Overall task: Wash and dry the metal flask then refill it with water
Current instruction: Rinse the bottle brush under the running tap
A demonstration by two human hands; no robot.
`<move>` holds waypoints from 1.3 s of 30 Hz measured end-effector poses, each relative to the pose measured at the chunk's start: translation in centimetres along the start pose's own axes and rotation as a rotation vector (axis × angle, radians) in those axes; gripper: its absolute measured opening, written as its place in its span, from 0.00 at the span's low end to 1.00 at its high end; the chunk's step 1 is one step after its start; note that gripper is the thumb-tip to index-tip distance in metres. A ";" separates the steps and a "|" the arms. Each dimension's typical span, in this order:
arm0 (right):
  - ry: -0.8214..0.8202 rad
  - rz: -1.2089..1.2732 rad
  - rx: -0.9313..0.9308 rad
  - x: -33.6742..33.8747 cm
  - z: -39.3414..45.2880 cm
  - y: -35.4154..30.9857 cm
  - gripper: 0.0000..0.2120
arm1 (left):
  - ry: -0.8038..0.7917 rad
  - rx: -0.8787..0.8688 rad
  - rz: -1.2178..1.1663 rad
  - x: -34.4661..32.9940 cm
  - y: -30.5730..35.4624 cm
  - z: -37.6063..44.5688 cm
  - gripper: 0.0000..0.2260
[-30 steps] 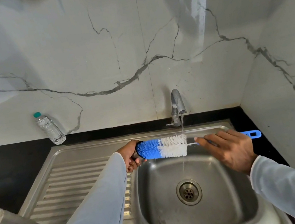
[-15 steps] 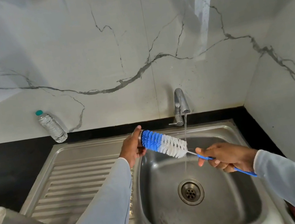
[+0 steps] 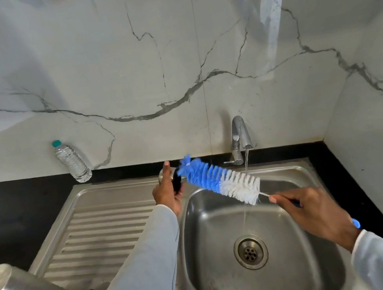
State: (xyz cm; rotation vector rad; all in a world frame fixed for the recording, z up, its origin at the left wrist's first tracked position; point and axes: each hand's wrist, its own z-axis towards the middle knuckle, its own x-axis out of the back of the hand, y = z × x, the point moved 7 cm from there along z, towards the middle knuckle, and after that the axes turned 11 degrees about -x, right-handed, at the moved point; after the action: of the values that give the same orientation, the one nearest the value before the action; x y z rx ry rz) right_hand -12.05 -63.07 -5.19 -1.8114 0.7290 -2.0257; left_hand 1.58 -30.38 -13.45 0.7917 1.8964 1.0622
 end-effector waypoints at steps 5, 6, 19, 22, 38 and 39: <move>-0.030 0.084 0.008 -1.5 0.0 -1.5 0.12 | -0.105 -0.001 0.014 -0.7 -0.8 -0.3 0.23; -0.063 0.097 0.022 -2.7 -0.2 -2.5 0.11 | -0.122 0.006 -0.011 -1.5 -1.0 -0.9 0.23; 0.013 0.157 0.084 -6.7 -0.6 -5.6 0.15 | -0.040 0.037 -0.135 -3.4 -1.1 -2.3 0.18; 0.010 0.154 0.088 -6.7 -1.0 -4.9 0.15 | -0.050 -0.015 0.031 -3.5 -0.6 -2.4 0.19; -0.012 0.036 0.049 -8.1 -1.3 -5.8 0.18 | -0.246 0.161 -0.245 -5.2 -1.6 -5.5 0.24; -0.001 0.027 0.063 -7.9 -1.6 -6.0 0.18 | -0.231 0.172 -0.285 -5.4 -1.3 -5.5 0.23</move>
State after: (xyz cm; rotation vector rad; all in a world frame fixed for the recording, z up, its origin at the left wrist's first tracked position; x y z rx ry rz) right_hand -11.95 -53.51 -8.32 -1.7582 0.6785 -2.0072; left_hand -0.77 -37.42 -11.02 0.6810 1.8496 0.6128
